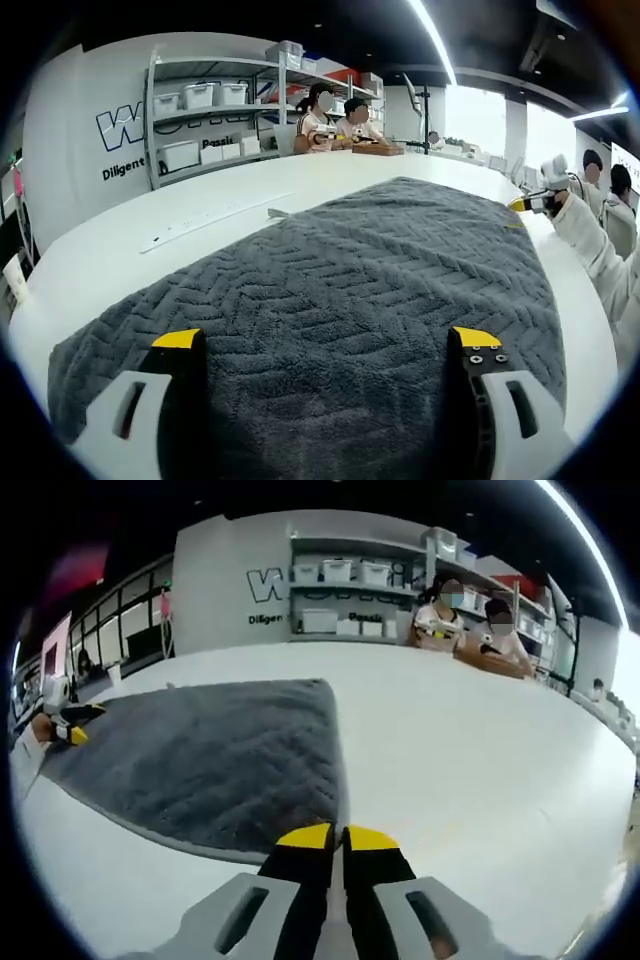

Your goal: Open the folded towel by lifting each exposed corner and separating the folded layers until the towel lies flat within the target outline without major curled edges

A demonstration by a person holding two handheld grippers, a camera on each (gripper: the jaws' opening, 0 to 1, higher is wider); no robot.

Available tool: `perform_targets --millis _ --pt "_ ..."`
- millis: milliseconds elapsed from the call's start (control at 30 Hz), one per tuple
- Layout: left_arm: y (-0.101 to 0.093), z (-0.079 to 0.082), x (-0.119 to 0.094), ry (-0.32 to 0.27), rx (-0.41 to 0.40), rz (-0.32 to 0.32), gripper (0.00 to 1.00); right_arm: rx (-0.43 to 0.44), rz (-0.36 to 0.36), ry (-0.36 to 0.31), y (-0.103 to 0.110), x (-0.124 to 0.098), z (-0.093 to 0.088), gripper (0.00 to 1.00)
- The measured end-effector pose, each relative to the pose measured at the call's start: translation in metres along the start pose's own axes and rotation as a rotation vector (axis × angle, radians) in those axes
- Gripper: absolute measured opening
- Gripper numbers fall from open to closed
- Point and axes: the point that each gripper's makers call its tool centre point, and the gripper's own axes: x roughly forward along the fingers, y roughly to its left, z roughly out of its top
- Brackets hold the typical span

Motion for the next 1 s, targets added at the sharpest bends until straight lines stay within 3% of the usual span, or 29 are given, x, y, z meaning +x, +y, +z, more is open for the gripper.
perform_targets --millis 667,933,1000 --pt "0.0 0.0 0.0 0.0 0.0 0.0 0.99 0.001 -0.01 -0.001 -0.006 -0.005 -0.003 0.0" --pt "0.0 -0.001 0.0 0.002 0.0 0.001 0.99 -0.032 -0.112 0.014 -0.023 -0.015 -0.002 0.16" --pt "-0.001 -0.001 0.0 0.007 0.0 0.001 0.99 -0.04 -0.138 0.008 -0.027 -0.018 0.002 0.24"
